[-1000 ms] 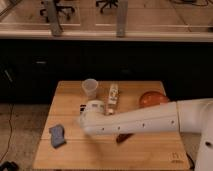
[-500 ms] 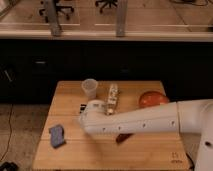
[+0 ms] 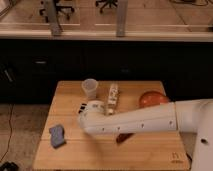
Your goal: Knock the eraser over
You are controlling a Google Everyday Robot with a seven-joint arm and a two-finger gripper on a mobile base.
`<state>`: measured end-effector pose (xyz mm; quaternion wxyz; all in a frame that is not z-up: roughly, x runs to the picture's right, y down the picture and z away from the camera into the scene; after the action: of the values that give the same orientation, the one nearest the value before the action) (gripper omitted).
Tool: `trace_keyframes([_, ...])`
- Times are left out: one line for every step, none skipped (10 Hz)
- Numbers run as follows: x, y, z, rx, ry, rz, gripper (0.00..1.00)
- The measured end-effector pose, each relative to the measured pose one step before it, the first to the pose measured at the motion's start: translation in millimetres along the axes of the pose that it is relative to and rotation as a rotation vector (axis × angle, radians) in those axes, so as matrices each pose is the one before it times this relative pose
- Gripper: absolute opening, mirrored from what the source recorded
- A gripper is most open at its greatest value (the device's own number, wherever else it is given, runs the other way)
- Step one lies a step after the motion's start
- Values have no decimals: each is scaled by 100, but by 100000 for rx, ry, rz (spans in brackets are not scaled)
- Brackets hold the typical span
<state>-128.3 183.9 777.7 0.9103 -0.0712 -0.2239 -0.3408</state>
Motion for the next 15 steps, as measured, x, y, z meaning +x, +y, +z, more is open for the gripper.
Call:
trace_keyframes([225, 66, -2, 103, 135, -9, 26])
trace_keyframes([203, 31, 227, 276, 131, 39, 27])
trace_keyframes([-123, -358, 196, 522, -205, -561, 22])
trace_keyframes([103, -50, 109, 134, 200, -127, 19])
trace_keyframes([17, -35, 114, 148, 289, -208, 19])
trace_keyframes([-108, -107, 133, 374, -176, -119, 19])
trace_keyframes([136, 88, 207, 333, 165, -74, 19])
trace_keyframes([222, -71, 52, 410, 471, 122, 19])
trace_keyframes([80, -187, 214, 436, 363, -268, 19])
trace_keyframes([-126, -184, 159, 151, -75, -444, 19])
trace_keyframes([88, -23, 97, 191, 144, -20, 19])
trace_keyframes([219, -71, 112, 374, 150, 263, 22])
trace_keyframes([264, -189, 198, 461, 88, 248, 24])
trace_keyframes([5, -149, 115, 93, -9, -263, 23])
trace_keyframes([-74, -219, 178, 280, 68, -560, 19])
